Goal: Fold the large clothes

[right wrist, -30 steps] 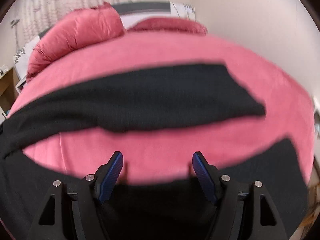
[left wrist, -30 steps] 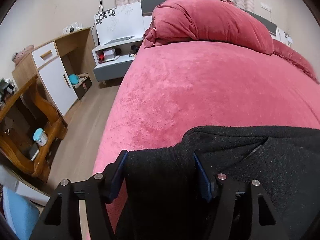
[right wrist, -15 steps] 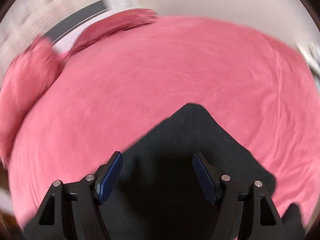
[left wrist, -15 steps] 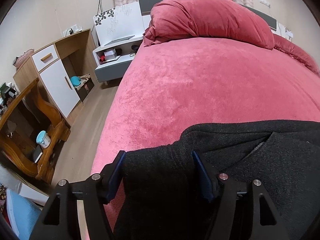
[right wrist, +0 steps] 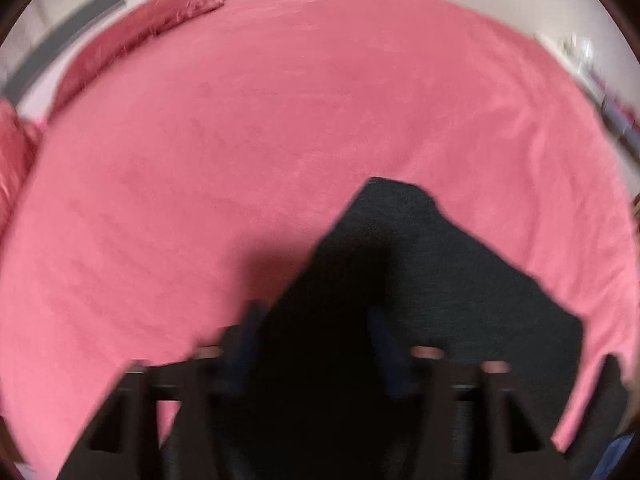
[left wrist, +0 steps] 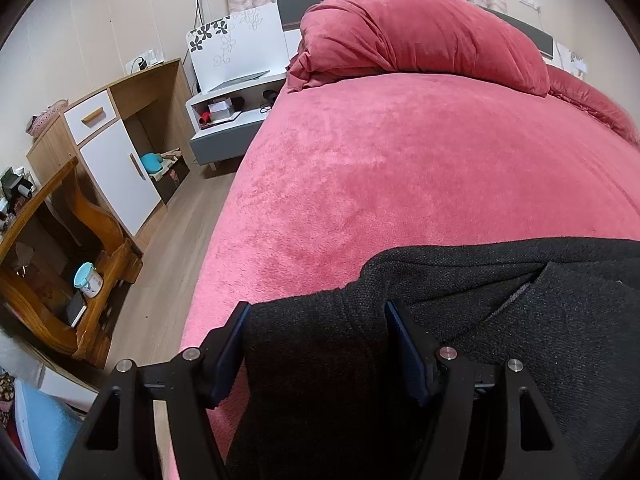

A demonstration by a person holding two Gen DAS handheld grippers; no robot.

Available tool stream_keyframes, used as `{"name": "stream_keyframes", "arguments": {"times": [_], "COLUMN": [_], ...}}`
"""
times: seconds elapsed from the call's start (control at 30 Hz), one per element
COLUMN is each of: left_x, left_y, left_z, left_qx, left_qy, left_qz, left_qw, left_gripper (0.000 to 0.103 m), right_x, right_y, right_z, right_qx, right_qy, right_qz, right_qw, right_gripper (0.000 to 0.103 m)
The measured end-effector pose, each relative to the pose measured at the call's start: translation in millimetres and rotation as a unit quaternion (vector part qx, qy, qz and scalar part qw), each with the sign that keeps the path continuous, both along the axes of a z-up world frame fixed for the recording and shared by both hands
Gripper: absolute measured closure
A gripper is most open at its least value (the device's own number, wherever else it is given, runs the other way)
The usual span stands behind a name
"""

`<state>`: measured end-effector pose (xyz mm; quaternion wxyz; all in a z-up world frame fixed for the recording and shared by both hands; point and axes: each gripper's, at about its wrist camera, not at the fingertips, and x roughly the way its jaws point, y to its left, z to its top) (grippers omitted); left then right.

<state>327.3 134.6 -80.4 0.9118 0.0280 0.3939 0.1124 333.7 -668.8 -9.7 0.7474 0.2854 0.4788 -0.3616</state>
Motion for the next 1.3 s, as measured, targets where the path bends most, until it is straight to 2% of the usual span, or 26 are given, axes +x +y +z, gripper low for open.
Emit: {"name": "stream_keyframes", "arguments": {"times": [0.03,0.07,0.13,0.23,0.27,0.37,0.53,0.63,0.73,0.9,0.93,1.0,1.07,1.13,1.23,1.27,1.3], "left_x": [0.1,0.4,0.1,-2.1,-5.6,-18.5,-54.3,-79.0,-109.0,-175.4,-194.2,-223.3,-257.4,-279.6,-308.8,-315.9,-316.4], "left_y": [0.8,1.6,4.1,8.4,12.0,18.3,10.4,10.8,15.3,28.6,34.6,43.3,53.5,60.4,62.9,62.7,64.5], "left_z": [0.2,0.4,2.0,12.9,21.1,44.5,89.1,112.4,135.0,163.5,166.7,167.6,160.7,149.5,119.3,106.2,100.0], "left_qx": [-0.003,-0.006,-0.015,-0.036,-0.054,-0.095,-0.106,-0.118,-0.139,-0.184,-0.198,-0.217,-0.235,-0.243,-0.255,-0.27,-0.292], "left_qy": [0.0,0.001,0.001,-0.004,-0.013,-0.04,-0.09,-0.117,-0.145,-0.197,-0.209,-0.22,-0.225,-0.217,-0.18,-0.155,-0.135], "left_qz": [0.0,-0.001,-0.001,-0.008,-0.01,-0.006,-0.038,-0.052,-0.054,-0.061,-0.062,-0.064,-0.064,-0.064,-0.061,-0.058,-0.053], "left_qw": [1.0,1.0,0.9999,0.9993,0.9984,0.9946,0.9896,0.9847,0.9781,0.9611,0.9557,0.949,0.9434,0.9432,0.9479,0.9485,0.9454], "left_gripper": [0.035,0.035,0.036,0.046,0.048,0.05,0.051,0.051,0.052,0.053,0.053,0.053,0.053,0.053,0.053,0.053,0.053], "right_x": [-2.7,-7.0,-22.2,-51.7,-62.3,-90.2,-118.2,-161.1,-189.6,-250.3,-285.3,-312.1,-359.3,-400.2,-439.2,-451.8,-461.4], "right_y": [-0.2,-2.0,-9.1,-18.5,-19.6,-18.6,-15.2,-10.7,-12.1,-11.6,-11.8,-14.8,-16.4,-18.3,-21.0,-20.3,-19.9], "right_z": [1.0,2.1,4.9,13.1,18.8,34.5,61.3,80.7,102.3,131.3,134.9,134.1,123.6,100.8,57.0,34.7,18.3], "right_qx": [0.007,0.016,0.049,0.1,0.111,0.129,0.146,0.15,0.154,0.153,0.153,0.152,0.157,0.164,0.19,0.204,0.208], "right_qy": [-0.011,-0.019,-0.054,-0.118,-0.137,-0.176,-0.236,-0.282,-0.321,-0.374,-0.386,-0.397,-0.405,-0.405,-0.398,-0.389,-0.377], "right_qz": [0.008,0.009,-0.003,-0.025,-0.027,-0.023,-0.017,-0.008,0.001,0.013,0.011,0.007,-0.005,-0.019,-0.053,-0.066,-0.073], "right_qw": [1.0,1.0,0.997,0.988,0.984,0.976,0.961,0.947,0.935,0.915,0.91,0.905,0.901,0.899,0.896,0.896,0.9], "right_gripper": [0.082,0.091,0.095,0.096,0.096,0.096,0.096,0.096,0.096,0.096,0.096,0.096,0.096,0.096,0.096,0.096,0.096]}}
